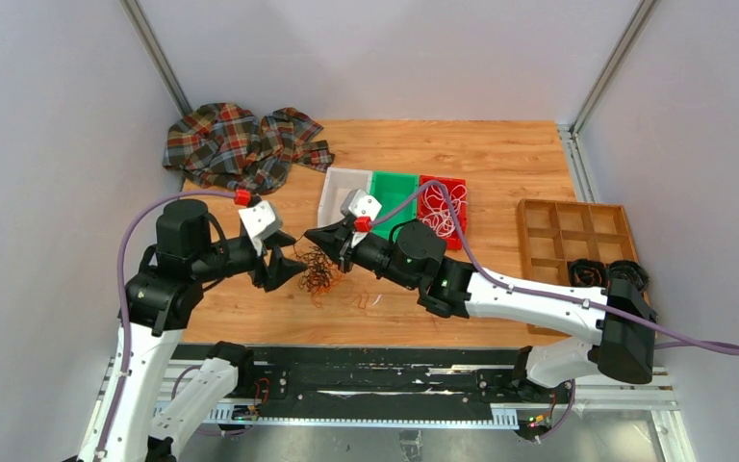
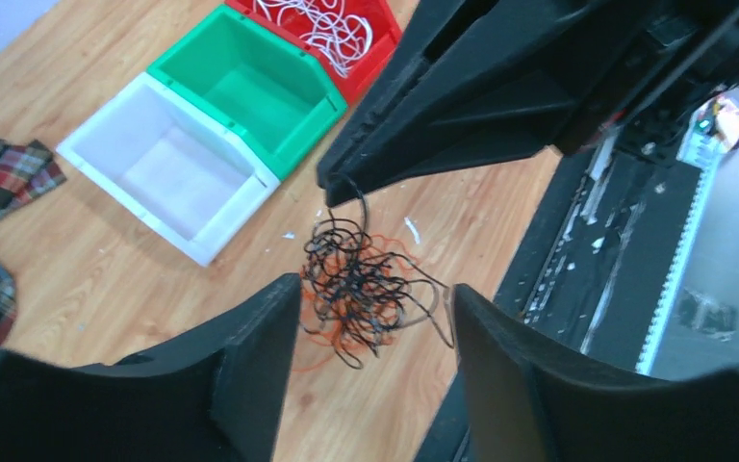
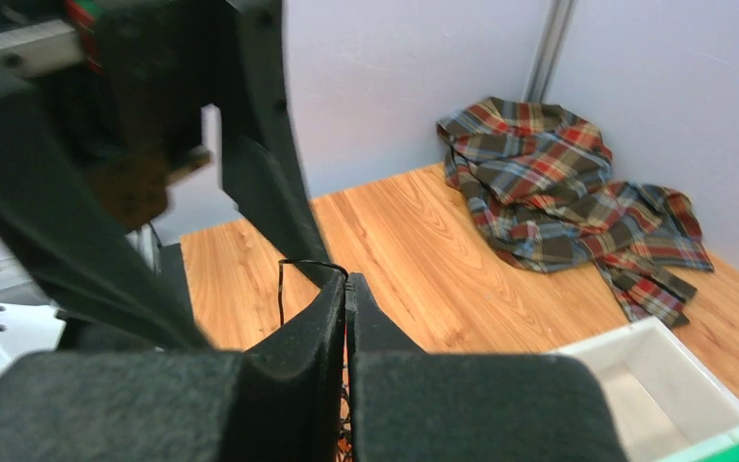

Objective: Untangle the cables
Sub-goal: Untie the cable.

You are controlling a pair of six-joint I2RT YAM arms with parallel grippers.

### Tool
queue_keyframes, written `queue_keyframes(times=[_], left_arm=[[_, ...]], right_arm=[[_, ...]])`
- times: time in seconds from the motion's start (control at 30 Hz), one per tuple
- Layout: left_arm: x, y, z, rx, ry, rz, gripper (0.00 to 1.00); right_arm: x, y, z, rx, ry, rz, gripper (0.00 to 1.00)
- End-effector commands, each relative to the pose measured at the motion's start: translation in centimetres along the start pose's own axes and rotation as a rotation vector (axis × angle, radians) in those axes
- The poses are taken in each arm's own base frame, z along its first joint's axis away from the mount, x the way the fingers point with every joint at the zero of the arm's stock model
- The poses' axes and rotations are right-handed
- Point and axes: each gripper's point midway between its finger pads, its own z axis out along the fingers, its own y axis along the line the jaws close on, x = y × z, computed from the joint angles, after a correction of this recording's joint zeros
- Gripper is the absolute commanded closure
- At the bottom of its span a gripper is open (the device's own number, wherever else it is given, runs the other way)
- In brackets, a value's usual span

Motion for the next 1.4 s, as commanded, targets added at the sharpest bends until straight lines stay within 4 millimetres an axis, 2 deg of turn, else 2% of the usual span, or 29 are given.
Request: queue_keyframes(times=[0.0,0.03,0.1,0.17,0.27,0.4,0.47,0.57,0.73,0.87,1.1,1.37], left_arm=[[-1.5,2.0,0.7,-0.084,-0.066,-0.024,0.52],[-1.8,2.7,0.6,-0.119,-0.074,-0.015,0.64],[-2.2,3.9,0.3,-0.192,-0.087,-0.006,0.81],[-2.4,4.7,-0.1,-0.248,-0.099,0.016,0.9],[-2.4,5.1,-0.6,-0.286,-0.109,0.032,0.99],[-2.6,3.1,-0.7,-0.202,-0.127,0.043,0.99],[-3.2,2.1,-0.8,-0.155,-0.141,0.038,0.99],[-3.9,0.6,-1.0,-0.081,-0.147,0.036,0.99],[-4.5,-0.2,-1.4,-0.044,-0.139,0.051,0.99],[-5.2,-1.1,-1.8,-0.004,-0.144,0.052,0.99],[-7.5,-2.0,-2.7,0.026,-0.189,0.066,1.0],[-10.5,-0.5,-4.0,-0.07,-0.222,0.177,1.0]], right_arm=[[-2.4,2.3,0.6,-0.069,-0.047,0.01,0.99],[-2.3,2.5,0.6,-0.074,-0.043,0.01,0.99],[-2.0,2.8,0.6,-0.074,-0.038,0.008,0.99],[-1.5,2.9,0.5,-0.072,-0.028,0.009,0.99],[-1.3,3.0,0.5,-0.066,-0.022,0.012,0.99],[-0.6,2.8,0.5,-0.047,-0.013,0.012,0.97],[-0.1,2.5,0.6,-0.03,-0.009,0.0,0.86],[0.4,1.8,0.9,0.008,-0.016,-0.002,0.77],[0.3,1.4,1.5,0.044,-0.047,0.005,0.64],[1.2,0.4,1.7,0.111,-0.053,0.009,0.61],[5.3,-1.0,1.5,0.199,-0.003,0.01,0.58],[12.2,-2.5,-0.9,0.309,0.068,0.054,0.59]])
